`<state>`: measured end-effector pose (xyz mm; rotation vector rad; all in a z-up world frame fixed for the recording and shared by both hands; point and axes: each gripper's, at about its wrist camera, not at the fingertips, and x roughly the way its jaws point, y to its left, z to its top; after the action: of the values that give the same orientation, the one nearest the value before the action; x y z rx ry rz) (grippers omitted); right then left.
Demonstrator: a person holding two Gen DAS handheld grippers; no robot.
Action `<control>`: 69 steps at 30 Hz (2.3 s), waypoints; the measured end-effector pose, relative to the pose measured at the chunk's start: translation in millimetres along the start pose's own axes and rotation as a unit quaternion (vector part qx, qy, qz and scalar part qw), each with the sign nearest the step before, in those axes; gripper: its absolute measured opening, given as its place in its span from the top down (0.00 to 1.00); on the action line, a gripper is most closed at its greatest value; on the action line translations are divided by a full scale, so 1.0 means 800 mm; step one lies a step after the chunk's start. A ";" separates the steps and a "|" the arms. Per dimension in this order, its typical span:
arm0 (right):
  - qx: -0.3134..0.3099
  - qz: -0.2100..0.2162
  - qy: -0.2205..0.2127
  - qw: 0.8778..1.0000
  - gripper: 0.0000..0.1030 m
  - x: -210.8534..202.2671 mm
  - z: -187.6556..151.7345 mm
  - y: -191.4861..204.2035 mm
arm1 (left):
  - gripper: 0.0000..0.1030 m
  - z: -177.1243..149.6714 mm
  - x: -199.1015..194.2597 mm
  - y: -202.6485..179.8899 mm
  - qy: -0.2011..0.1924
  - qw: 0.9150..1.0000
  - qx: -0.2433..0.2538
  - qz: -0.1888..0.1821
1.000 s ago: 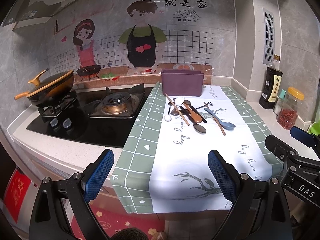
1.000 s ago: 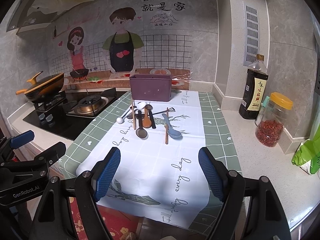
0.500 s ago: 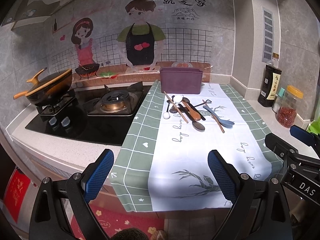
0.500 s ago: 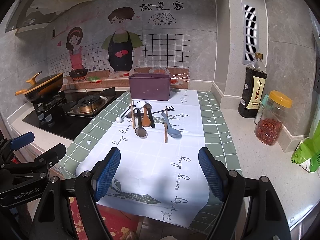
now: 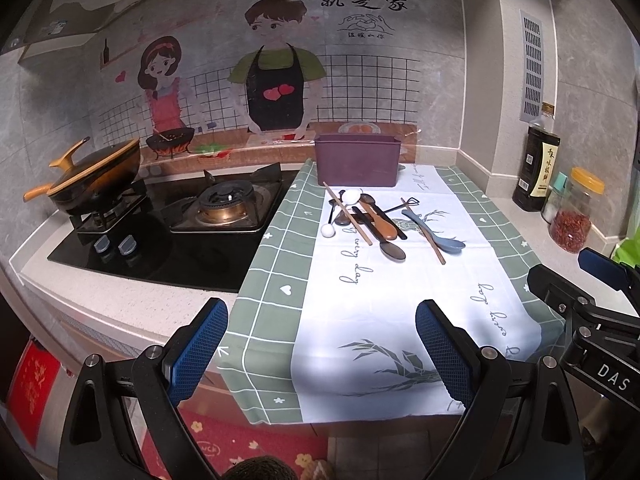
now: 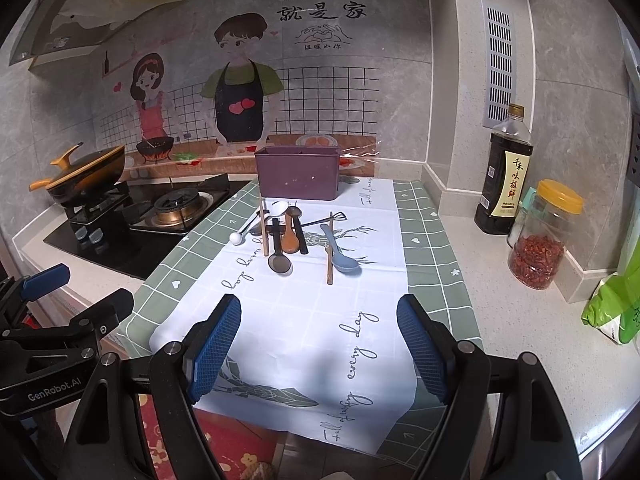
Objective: Organize utensils
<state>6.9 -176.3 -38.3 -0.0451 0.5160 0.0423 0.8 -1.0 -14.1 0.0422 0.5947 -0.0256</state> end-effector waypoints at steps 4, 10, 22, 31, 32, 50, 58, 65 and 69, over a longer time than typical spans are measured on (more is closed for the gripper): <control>-0.001 0.000 0.000 1.000 0.25 0.001 0.001 0.001 | 0.08 -0.002 0.000 -0.001 0.002 1.000 -0.002 -0.001; 0.001 -0.002 0.000 1.000 0.25 0.003 -0.003 -0.003 | 0.08 0.001 0.007 -0.011 0.010 1.000 -0.003 -0.008; -0.008 -0.029 0.010 0.999 0.25 0.041 0.028 0.002 | 0.08 0.048 0.065 0.018 0.022 0.998 -0.002 -0.055; 0.024 -0.030 0.041 0.998 0.33 0.113 0.073 0.001 | 0.08 0.103 0.141 0.056 0.052 0.988 0.014 -0.145; 0.031 -0.029 0.047 0.998 0.34 0.122 0.077 -0.003 | 0.08 0.108 0.146 0.060 0.052 0.987 0.012 -0.150; -0.043 0.045 0.205 0.977 0.79 0.297 0.130 -0.038 | 0.08 0.168 0.260 0.107 0.090 0.988 -0.044 -0.113; -0.061 0.064 0.251 0.964 0.77 0.400 0.103 -0.029 | 0.08 0.150 0.278 0.103 0.114 0.989 -0.075 -0.055; -0.091 0.086 0.250 0.960 0.89 0.411 0.107 -0.032 | 0.08 0.152 0.302 0.070 0.145 0.986 -0.047 -0.070; -0.071 0.104 0.223 0.967 0.89 0.385 0.137 -0.053 | 0.08 0.165 0.338 0.058 0.186 0.973 -0.081 -0.106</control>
<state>330.5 -204.1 -94.0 -0.1426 0.9677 0.2792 300.3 36.3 -55.2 -0.1801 0.9730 -0.1798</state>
